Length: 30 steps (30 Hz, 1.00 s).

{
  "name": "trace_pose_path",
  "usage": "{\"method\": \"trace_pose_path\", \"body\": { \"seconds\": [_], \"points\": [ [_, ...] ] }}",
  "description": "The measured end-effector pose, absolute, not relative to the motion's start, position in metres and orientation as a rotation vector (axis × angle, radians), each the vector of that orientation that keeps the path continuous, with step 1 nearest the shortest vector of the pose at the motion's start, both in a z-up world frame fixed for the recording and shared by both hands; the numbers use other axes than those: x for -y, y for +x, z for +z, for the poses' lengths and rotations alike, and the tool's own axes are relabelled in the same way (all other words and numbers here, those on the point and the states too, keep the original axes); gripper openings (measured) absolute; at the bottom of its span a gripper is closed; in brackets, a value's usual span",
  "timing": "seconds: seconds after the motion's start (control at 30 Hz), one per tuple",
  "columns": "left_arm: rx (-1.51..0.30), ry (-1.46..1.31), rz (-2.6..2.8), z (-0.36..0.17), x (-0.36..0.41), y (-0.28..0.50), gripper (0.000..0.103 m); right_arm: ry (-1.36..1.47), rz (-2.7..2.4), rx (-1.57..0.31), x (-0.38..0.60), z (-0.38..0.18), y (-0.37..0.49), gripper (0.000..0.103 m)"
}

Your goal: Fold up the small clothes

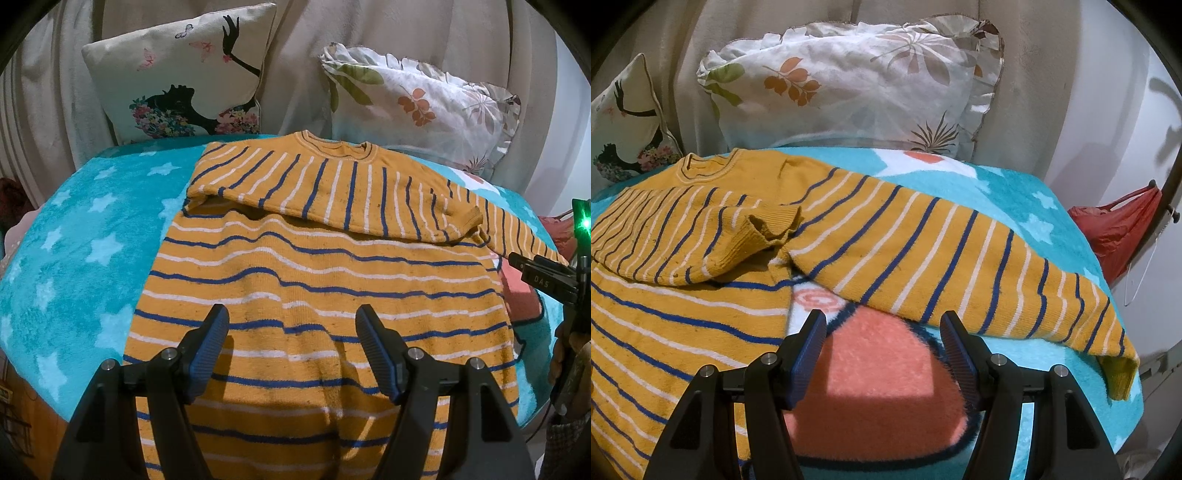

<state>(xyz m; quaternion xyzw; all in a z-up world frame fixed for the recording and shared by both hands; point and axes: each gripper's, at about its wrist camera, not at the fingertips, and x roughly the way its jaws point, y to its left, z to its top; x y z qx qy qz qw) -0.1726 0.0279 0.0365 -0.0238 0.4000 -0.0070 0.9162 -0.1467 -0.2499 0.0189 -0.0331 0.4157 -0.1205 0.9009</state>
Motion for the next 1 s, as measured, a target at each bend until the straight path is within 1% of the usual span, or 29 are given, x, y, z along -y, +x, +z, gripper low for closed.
{"method": "trace_pose_path", "body": {
  "seconds": [0.2,0.27,0.37,0.47,0.7,0.83,1.0],
  "points": [
    [-0.826,-0.05,-0.016,0.033,-0.028,-0.172,0.07,-0.026,-0.235,-0.872,0.261,0.018,-0.15,0.069],
    [-0.822,-0.054,-0.016,0.033,-0.03,-0.173,0.07,0.055,-0.241,-0.874,0.285,0.02,-0.157,0.069],
    [-0.816,-0.066,-0.007,0.033,-0.036,-0.173,0.074,0.186,-0.272,-0.88,0.328,0.019,-0.17,0.069],
    [-0.815,-0.077,-0.005,0.033,-0.041,-0.172,0.074,0.36,-0.313,-0.873,0.383,0.015,-0.194,0.069],
    [-0.818,-0.074,-0.019,0.031,-0.038,-0.172,0.074,0.598,-0.417,-0.788,0.461,0.01,-0.247,0.07],
    [-0.816,-0.068,-0.022,0.032,-0.036,-0.173,0.074,0.728,-0.385,-0.702,0.48,0.007,-0.252,0.075],
    [-0.802,-0.087,-0.011,0.036,-0.045,-0.176,0.074,0.828,-0.388,-0.629,0.497,0.004,-0.242,0.076]
  ]
}}
